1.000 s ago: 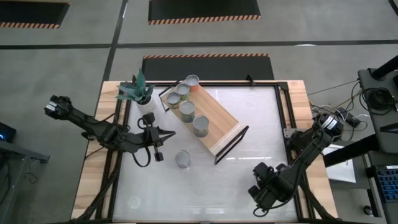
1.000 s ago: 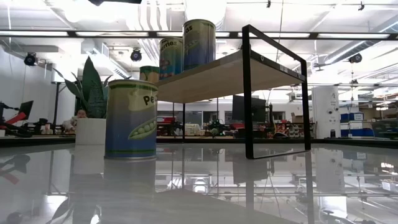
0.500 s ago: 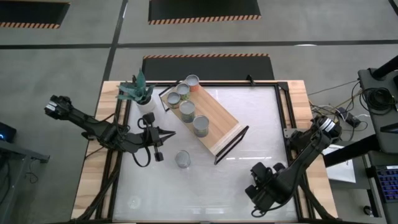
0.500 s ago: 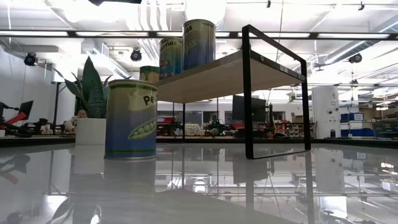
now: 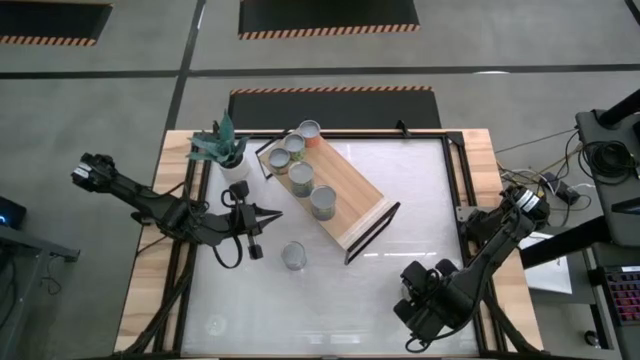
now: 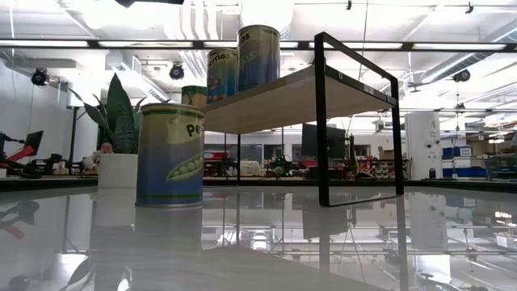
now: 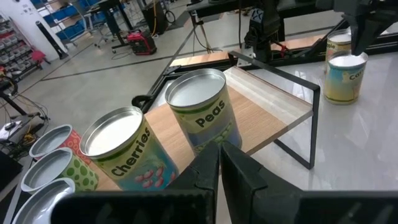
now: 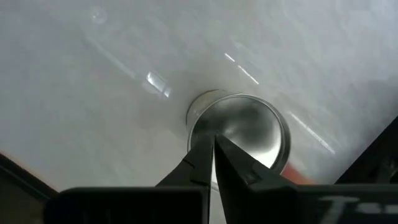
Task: Pick and place cans onto a shelf
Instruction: Put the canned carrots on the shelf
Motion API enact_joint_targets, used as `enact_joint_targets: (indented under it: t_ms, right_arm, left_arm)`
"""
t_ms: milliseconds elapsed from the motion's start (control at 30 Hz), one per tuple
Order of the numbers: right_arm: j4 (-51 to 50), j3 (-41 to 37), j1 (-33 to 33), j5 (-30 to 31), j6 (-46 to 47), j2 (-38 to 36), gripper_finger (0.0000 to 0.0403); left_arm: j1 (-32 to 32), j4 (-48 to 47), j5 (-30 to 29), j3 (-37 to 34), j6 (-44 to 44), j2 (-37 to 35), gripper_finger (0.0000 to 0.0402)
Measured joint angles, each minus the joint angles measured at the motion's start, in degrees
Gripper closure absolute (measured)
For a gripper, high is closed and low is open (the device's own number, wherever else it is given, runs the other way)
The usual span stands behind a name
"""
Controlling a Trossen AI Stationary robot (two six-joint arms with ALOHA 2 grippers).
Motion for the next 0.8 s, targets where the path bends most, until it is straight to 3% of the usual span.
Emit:
enact_joint_targets:
  t_ms: [300,433,533,700,800]
  right_arm:
    - [-0.2,-3.4,1.3,0.1,-3.3,-1.5,0.0395]
    - [5.9,-7.2,1.2,0.6,-5.0,-1.5,0.0395]
    - [10.4,-8.5,1.3,3.9,-5.8,-1.8,0.0394]
    - [16.5,-7.8,-0.4,15.0,-10.0,-1.8,0.0394]
    - [16.7,-6.1,-2.1,16.0,-15.0,-2.0,0.0394]
  left_arm:
    - [-0.1,1.7,4.5,0.0,-0.3,0.0,0.0402]
    - [-0.7,2.8,4.5,0.0,-0.3,0.0,0.0402]
    - [-1.4,3.9,4.5,0.0,-0.2,0.0,0.0402]
    - [-2.1,4.7,4.6,0.0,-0.3,0.1,0.0402]
    - [-2.3,4.8,4.6,0.0,-0.3,0.3,0.0402]
